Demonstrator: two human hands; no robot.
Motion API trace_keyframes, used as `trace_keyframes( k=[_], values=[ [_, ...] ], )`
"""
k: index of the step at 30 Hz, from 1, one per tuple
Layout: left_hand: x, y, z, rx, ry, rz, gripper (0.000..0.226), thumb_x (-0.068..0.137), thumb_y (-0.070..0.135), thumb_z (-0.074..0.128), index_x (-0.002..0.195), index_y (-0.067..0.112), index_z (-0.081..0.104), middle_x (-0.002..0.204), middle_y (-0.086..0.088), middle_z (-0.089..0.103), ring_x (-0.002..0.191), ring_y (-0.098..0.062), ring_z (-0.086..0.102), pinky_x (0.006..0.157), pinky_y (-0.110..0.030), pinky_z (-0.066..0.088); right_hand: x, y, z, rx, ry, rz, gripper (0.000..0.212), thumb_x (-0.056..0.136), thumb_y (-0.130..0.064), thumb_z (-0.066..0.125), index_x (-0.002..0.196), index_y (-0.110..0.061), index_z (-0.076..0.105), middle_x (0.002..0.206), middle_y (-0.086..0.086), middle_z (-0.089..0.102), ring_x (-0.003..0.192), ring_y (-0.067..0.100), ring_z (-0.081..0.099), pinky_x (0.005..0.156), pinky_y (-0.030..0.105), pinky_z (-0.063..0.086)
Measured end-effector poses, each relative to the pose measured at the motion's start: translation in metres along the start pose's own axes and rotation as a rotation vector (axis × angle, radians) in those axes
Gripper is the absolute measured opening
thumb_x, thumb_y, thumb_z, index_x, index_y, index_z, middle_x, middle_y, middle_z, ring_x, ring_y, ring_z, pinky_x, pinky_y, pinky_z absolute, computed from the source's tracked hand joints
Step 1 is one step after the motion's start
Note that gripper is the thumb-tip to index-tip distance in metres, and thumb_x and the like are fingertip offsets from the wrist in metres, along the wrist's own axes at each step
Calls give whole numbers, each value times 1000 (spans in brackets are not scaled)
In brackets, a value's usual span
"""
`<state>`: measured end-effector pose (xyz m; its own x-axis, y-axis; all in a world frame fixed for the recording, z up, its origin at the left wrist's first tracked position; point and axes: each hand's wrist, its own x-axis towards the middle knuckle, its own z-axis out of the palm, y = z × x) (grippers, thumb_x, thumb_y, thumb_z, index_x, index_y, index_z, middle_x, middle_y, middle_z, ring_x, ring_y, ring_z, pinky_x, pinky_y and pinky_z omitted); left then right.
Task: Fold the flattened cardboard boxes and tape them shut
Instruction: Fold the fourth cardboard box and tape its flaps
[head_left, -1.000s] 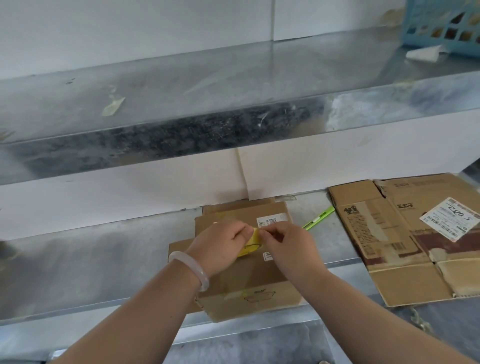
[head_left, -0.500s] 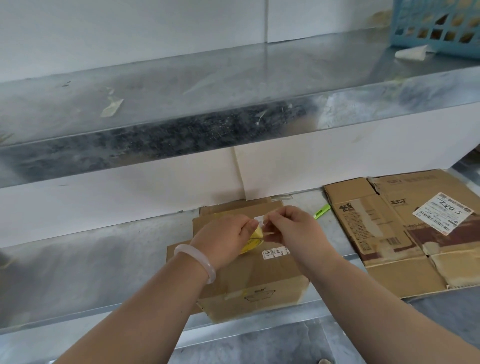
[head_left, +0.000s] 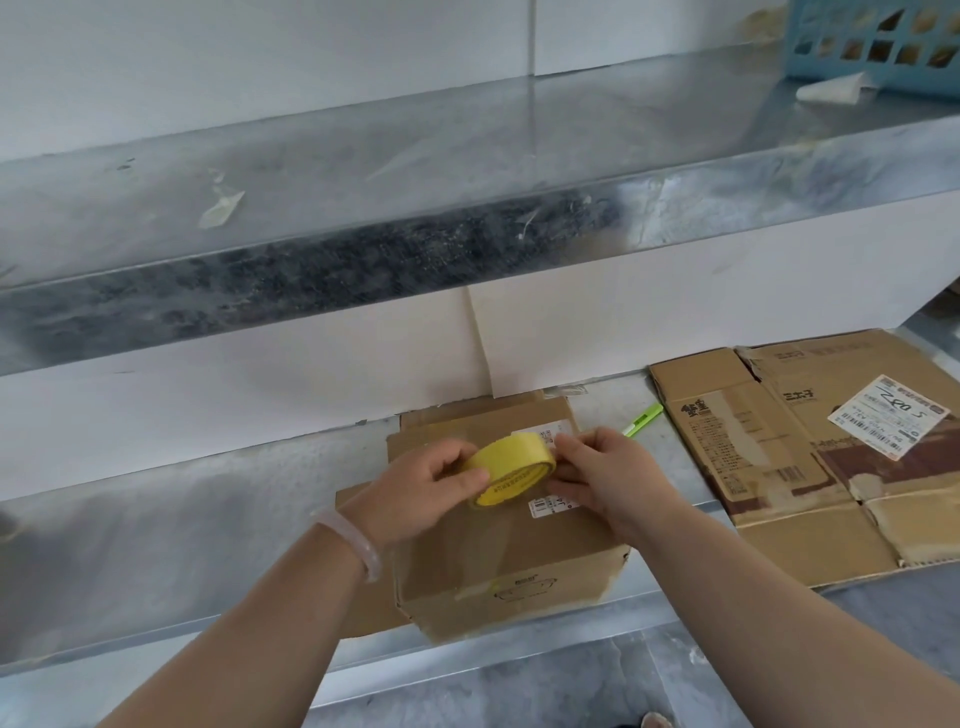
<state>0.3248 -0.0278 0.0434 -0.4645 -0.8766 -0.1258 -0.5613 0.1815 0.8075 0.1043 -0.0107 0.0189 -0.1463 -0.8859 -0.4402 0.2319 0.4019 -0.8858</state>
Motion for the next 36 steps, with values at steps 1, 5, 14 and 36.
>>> trace_keyframes(
  k=[1, 5, 14, 36],
  values=[
    [-1, -2, -1, 9, 16, 15, 6, 94, 34, 59, 96, 33, 65, 82, 14, 65, 79, -4, 60, 75, -29, 49, 1, 0, -2, -26, 15, -37, 17, 94, -16, 66, 95, 0, 59, 87, 14, 74, 79, 22, 73, 71, 35, 61],
    [8, 3, 1, 96, 139, 77, 10, 90, 39, 62, 80, 41, 61, 70, 22, 61, 64, 3, 53, 60, -14, 41, 4, -3, -8, -99, 84, -133, 17, 94, -16, 65, 97, -1, 56, 80, 10, 75, 75, 22, 75, 69, 37, 61],
    [19, 11, 9, 363, 330, -57, 57, 57, 87, 48, 72, 33, 57, 63, 13, 58, 60, -2, 54, 52, -24, 36, 10, 8, -25, 11, 271, -158, 10, 96, -15, 61, 97, -8, 55, 72, 9, 64, 58, 11, 66, 68, 38, 62],
    [34, 14, 18, 474, 207, -123, 55, 66, 80, 50, 72, 27, 60, 63, 6, 60, 60, -6, 57, 51, -25, 41, 25, 15, -81, 75, 231, -56, 12, 93, -14, 65, 91, -6, 57, 65, 5, 66, 50, 13, 62, 61, 37, 60]
  ],
)
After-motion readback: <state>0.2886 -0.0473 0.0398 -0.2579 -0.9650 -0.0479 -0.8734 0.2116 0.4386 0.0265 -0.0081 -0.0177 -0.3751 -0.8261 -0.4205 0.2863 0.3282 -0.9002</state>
